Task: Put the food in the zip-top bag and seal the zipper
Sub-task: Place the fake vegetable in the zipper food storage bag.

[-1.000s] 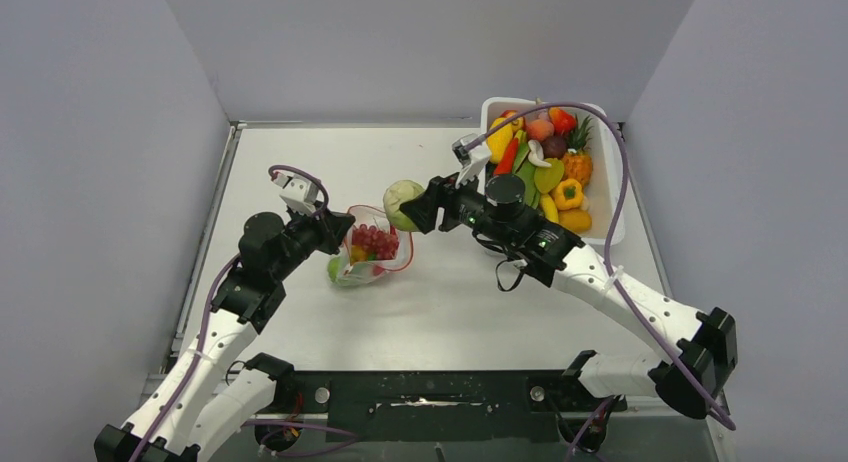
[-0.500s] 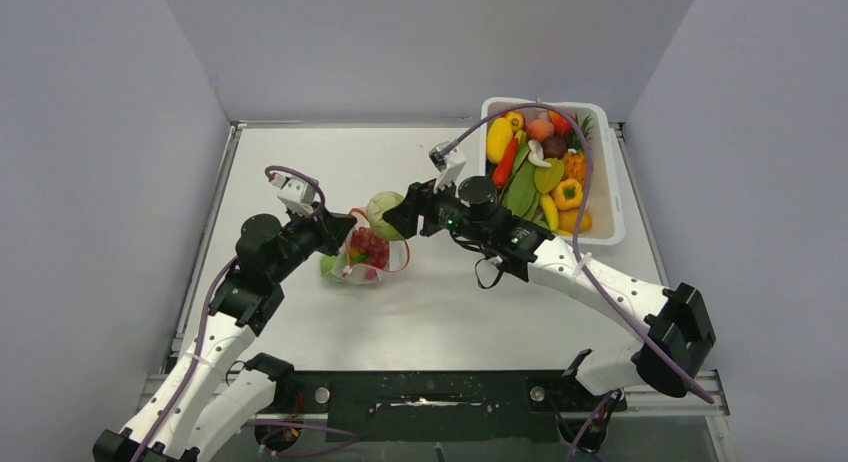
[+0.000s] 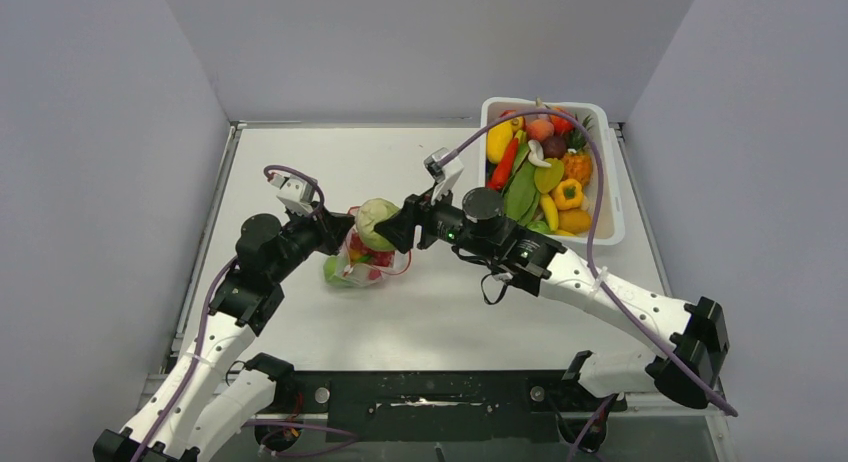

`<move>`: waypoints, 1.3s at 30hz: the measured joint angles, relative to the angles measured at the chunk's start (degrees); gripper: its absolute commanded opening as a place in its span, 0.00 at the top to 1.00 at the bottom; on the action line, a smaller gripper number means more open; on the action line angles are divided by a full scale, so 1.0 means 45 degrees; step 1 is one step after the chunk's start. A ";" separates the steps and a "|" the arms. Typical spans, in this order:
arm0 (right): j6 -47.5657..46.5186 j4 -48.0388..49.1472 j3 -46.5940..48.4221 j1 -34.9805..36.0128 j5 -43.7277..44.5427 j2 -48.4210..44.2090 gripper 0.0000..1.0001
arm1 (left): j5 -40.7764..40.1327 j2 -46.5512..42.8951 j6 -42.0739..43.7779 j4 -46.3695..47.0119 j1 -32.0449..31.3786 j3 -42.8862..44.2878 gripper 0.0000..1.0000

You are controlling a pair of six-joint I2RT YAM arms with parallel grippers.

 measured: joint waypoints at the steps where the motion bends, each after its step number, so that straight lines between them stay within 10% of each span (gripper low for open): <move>1: -0.0034 0.0005 -0.0058 0.0005 -0.0024 -0.0180 0.46 | 0.0000 0.0005 -0.0044 0.0000 0.0000 0.0000 1.00; 24: -0.0801 0.0238 -0.0651 0.0024 -0.0199 0.0685 0.40 | 0.0466 0.0034 -0.1059 -0.0005 0.0000 0.0170 1.00; 39: -0.1875 -0.0670 -0.0646 0.0000 0.0199 0.1316 0.13 | 0.0670 -0.0019 -0.1175 -0.0010 0.0000 0.0170 1.00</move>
